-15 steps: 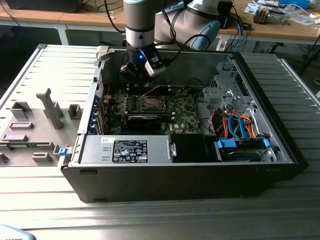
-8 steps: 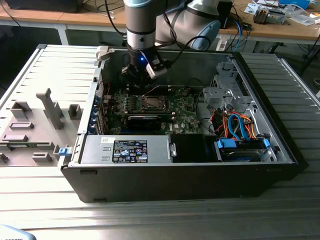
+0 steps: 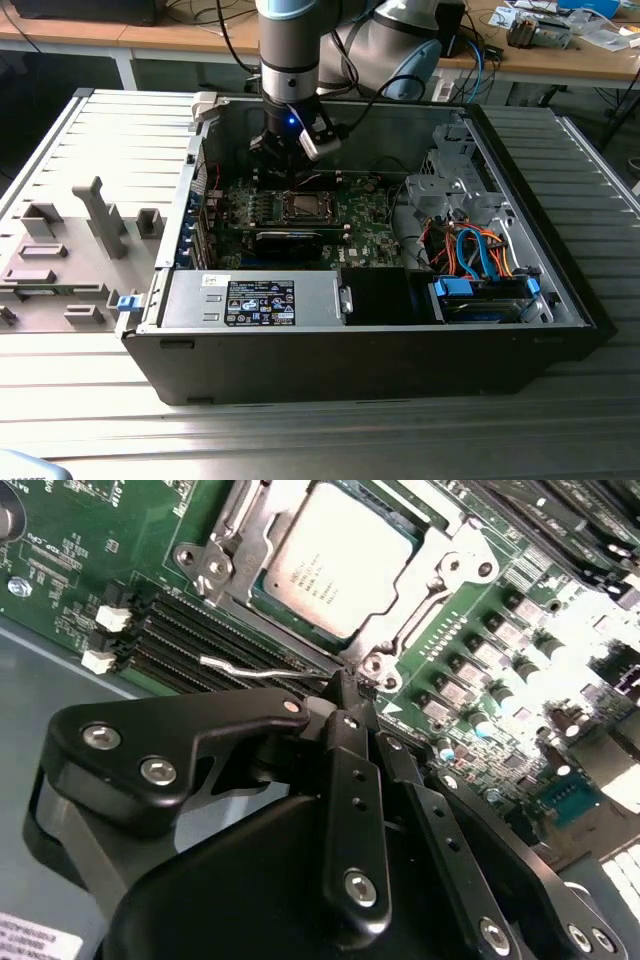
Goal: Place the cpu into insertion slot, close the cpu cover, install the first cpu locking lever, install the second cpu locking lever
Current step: 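Install the first cpu locking lever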
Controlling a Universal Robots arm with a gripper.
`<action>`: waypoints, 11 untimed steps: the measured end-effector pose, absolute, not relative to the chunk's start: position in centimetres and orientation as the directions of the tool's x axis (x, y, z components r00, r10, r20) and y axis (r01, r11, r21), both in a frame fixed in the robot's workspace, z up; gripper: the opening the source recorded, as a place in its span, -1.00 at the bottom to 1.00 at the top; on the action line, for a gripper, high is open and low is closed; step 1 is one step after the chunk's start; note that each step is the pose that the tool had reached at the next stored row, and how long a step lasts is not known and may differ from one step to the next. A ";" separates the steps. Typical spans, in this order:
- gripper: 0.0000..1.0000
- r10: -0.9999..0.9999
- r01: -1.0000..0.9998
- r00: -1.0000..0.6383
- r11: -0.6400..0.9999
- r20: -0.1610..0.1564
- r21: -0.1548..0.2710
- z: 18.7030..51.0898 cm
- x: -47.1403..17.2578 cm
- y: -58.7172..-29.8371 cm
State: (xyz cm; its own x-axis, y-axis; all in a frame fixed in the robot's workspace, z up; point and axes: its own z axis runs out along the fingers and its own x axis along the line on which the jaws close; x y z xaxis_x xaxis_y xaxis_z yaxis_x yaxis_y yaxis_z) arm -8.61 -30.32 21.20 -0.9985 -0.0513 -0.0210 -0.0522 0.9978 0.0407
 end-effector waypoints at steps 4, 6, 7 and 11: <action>-0.79 -0.052 -0.053 -0.998 0.998 -0.021 0.041 20.9 -8.0 -30.3; -0.79 -0.053 -0.054 -0.998 0.998 -0.021 0.041 20.7 -7.7 -30.3; -0.79 -0.053 -0.054 -0.998 0.998 -0.021 0.041 20.7 -7.5 -30.2; -0.79 -0.054 -0.055 -0.998 0.998 -0.021 0.041 20.4 -6.8 -30.2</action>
